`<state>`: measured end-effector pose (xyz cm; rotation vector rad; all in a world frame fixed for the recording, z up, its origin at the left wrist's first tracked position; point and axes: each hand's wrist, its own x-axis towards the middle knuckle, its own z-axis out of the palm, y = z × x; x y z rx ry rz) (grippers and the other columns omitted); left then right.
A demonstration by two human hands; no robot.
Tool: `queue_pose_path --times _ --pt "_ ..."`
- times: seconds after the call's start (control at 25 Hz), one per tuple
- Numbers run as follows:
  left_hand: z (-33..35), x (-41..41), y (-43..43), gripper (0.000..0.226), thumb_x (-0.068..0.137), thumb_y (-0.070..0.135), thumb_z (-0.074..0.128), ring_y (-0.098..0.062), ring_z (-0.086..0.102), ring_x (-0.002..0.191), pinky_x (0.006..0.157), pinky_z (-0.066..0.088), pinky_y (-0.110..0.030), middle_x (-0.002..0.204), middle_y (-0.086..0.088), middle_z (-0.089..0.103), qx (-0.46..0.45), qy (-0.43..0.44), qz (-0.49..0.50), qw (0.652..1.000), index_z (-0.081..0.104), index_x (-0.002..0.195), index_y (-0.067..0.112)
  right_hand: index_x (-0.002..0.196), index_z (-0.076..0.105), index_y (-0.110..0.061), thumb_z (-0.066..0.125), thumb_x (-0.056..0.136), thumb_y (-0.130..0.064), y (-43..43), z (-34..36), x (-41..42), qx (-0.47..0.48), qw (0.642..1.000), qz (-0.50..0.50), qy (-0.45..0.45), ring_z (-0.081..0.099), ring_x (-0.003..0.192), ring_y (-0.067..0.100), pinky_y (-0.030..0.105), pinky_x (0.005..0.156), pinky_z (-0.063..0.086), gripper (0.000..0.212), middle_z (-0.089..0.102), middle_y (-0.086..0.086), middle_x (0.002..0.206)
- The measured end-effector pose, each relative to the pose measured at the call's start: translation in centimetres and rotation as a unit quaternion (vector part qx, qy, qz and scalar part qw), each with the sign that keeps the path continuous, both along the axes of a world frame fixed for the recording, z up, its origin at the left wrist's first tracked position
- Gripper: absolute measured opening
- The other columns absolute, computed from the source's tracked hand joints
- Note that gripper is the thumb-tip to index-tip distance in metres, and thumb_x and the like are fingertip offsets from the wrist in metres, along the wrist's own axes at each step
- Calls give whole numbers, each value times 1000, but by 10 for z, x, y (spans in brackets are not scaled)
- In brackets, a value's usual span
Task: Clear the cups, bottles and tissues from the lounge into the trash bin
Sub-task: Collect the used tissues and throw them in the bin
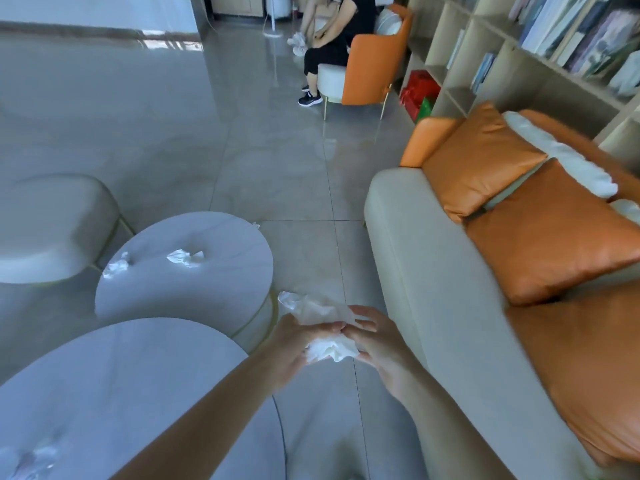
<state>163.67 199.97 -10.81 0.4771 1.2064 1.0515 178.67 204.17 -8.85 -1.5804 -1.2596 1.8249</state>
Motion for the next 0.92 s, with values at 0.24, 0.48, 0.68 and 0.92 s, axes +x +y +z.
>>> queue_pose_path --times 0.24,0.48,0.68,0.92 --pt "4 -29 62 61 71 6 79 -38 63 110 92 54 -44 123 -32 60 33 -45 65 996 55 125 -9 96 67 -21 69 84 -10 98 13 -24 -48 992 82 80 67 94 19 39 93 52 17 69 2 105" --pt "-16 -74 89 37 78 0 74 -29 70 96 83 58 -35 109 -18 72 -54 -22 183 981 65 114 -1 106 68 -10 62 91 -14 163 -24 -88 -116 979 156 64 70 95 26 35 81 57 17 72 13 104" --pt "-40 -139 129 40 77 -4 74 -31 72 91 71 61 -33 107 -21 71 -106 -39 272 956 62 116 -4 106 66 -6 63 91 -16 217 -52 -153 -146 971 186 30 68 94 30 44 89 56 18 70 13 95" --pt "-55 -227 177 41 75 2 78 -35 70 97 84 59 -39 109 -22 72 -119 -18 349 929 66 114 -4 96 68 -9 61 92 -10 295 -62 -255 -133 968 211 27 67 84 23 44 92 53 9 69 9 89"
